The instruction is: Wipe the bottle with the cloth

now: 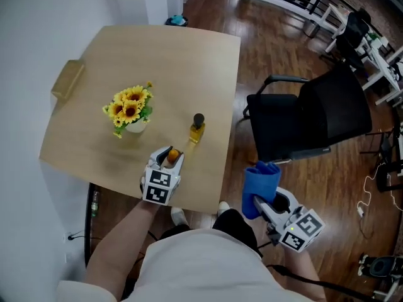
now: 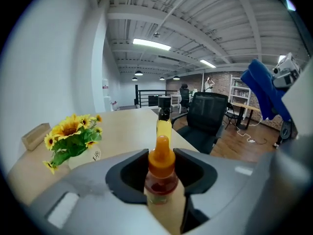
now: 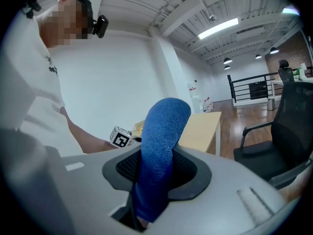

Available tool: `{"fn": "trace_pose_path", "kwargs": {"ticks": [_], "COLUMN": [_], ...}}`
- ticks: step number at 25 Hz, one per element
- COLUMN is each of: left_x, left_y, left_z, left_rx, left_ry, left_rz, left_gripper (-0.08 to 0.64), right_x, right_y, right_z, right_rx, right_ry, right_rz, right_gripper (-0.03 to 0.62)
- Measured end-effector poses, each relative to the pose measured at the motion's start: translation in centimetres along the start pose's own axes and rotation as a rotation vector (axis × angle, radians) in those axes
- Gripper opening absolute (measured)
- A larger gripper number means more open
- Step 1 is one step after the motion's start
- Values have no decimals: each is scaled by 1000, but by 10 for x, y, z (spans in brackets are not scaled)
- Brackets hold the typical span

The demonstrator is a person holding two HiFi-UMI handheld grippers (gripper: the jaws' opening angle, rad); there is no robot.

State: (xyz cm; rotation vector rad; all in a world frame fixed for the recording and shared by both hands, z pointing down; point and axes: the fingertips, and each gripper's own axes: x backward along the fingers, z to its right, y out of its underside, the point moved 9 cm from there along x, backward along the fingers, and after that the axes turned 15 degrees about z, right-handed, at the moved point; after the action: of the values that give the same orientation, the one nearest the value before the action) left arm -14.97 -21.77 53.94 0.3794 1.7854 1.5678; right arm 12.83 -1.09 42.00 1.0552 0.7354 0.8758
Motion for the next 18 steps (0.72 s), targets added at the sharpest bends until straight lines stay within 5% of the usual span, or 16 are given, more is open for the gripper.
{"fn": "trace_pose_path", "kwargs": {"ticks": [7,13,18], "left_x": [23,71,93], "left_y": [-36,-112,-141], "left_z": [-5,17,46], "left_rx": [132,253,271], "left_ry": [30,208,348], "left_rz": [97,292,313], "left_gripper": [160,161,161], "right_x": [-30,-81,-138], "right_y": [-7,-40,-84], "right_z": [9,14,-24], "right_rx": [9,54,150], "right_ry": [-109,-272,-503], "right_rz": [-58,-33,43], "right_gripper": [140,140,140]}}
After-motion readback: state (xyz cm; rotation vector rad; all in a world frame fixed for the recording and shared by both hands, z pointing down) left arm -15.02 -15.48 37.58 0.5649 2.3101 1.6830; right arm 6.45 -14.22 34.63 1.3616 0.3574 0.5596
